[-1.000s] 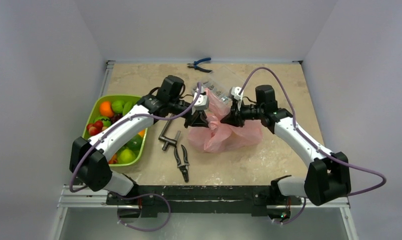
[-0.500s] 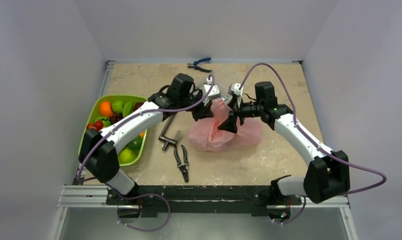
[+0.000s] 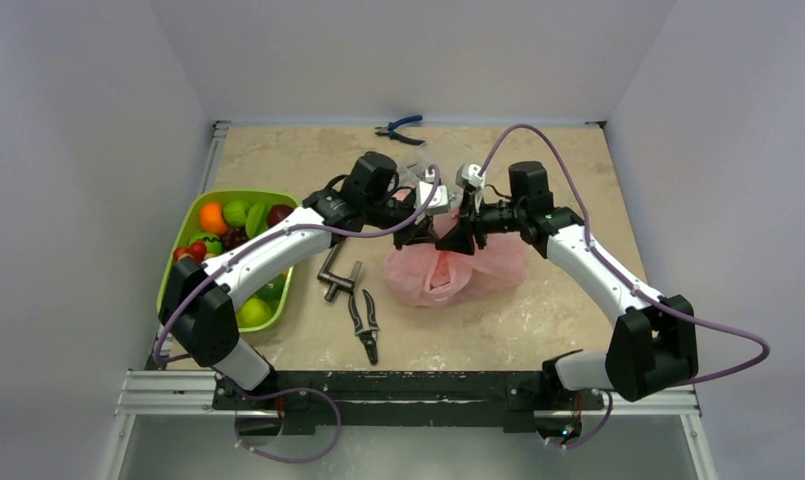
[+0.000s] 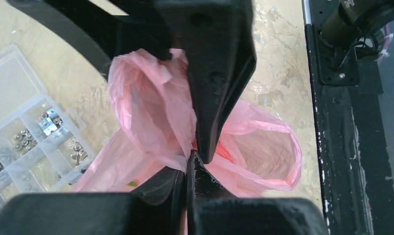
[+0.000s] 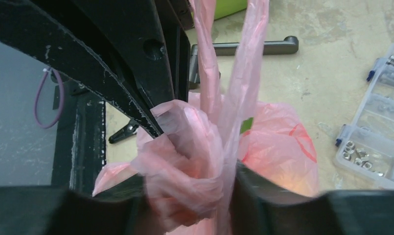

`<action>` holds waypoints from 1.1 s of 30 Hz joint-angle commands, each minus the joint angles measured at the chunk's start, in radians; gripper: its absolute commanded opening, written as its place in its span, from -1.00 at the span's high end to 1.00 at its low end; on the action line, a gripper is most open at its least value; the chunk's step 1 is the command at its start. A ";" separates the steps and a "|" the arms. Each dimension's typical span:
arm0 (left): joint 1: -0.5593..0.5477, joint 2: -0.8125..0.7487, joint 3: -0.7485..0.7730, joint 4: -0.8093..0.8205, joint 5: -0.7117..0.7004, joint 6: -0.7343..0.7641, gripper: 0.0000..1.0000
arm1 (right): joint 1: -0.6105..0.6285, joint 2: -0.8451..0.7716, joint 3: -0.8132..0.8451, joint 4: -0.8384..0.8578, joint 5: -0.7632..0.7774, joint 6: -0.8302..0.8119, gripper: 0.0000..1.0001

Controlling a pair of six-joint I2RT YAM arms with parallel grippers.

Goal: Place the fake fruits into the plastic bag and tie a complex knot

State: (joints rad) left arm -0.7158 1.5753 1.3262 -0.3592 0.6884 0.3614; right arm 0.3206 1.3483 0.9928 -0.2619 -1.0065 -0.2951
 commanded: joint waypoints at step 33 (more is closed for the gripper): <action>0.286 0.004 0.246 -0.372 0.299 0.540 -0.67 | -0.002 -0.066 0.007 -0.077 -0.040 -0.291 1.00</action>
State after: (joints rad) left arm -0.3794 1.6222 1.5726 -0.7689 0.9813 0.7048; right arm 0.3199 1.2827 0.9886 -0.3305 -1.0317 -0.5365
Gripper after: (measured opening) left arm 0.855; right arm 0.008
